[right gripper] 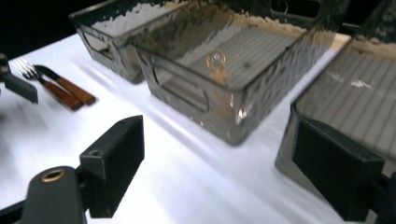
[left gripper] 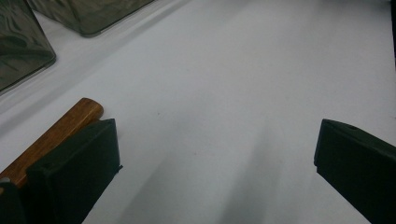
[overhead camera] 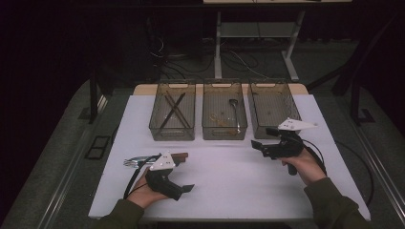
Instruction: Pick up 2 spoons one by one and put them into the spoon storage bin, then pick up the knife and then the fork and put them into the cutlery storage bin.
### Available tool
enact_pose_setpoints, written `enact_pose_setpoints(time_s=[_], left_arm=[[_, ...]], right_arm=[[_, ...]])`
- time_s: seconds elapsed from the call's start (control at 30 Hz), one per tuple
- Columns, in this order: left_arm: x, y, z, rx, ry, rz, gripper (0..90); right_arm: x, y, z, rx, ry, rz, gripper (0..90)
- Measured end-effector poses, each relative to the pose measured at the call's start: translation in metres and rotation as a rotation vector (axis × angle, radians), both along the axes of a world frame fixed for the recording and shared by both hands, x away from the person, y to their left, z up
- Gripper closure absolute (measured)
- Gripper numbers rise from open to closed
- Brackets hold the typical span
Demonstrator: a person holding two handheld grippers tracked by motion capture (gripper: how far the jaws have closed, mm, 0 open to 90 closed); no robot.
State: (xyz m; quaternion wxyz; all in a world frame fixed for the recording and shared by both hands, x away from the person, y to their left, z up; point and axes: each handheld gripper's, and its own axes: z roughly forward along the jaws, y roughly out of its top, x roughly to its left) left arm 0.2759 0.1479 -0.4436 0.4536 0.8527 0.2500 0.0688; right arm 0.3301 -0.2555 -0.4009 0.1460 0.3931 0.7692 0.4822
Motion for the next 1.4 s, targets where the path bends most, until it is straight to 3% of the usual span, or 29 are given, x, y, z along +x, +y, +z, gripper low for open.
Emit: enact_pose_setpoints(time_s=[0.2, 0.37, 0.67, 1.03, 1.4], left_arm=[[0.000, 0.001, 0.000, 0.003, -0.005, -0.002, 0.0], [0.000, 0.001, 0.001, 0.003, -0.006, -0.001, 0.0], [0.000, 0.001, 0.001, 0.009, -0.007, 0.002, 0.0], [0.003, 0.005, 0.007, 0.013, -0.017, 0.009, 0.0], [0.015, 0.017, 0.019, 0.030, 0.003, 0.035, 4.1]], right_arm=[[-0.017, -0.008, -0.012, -0.017, -0.004, 0.008, 17.0], [-0.035, -0.016, -0.021, 0.005, -0.004, 0.014, 17.0], [-0.059, -0.024, -0.033, -0.021, -0.014, 0.039, 17.0], [-0.072, -0.043, -0.045, -0.023, 0.002, 0.036, 17.0], [-0.072, -0.042, -0.042, -0.013, -0.005, 0.043, 17.0]])
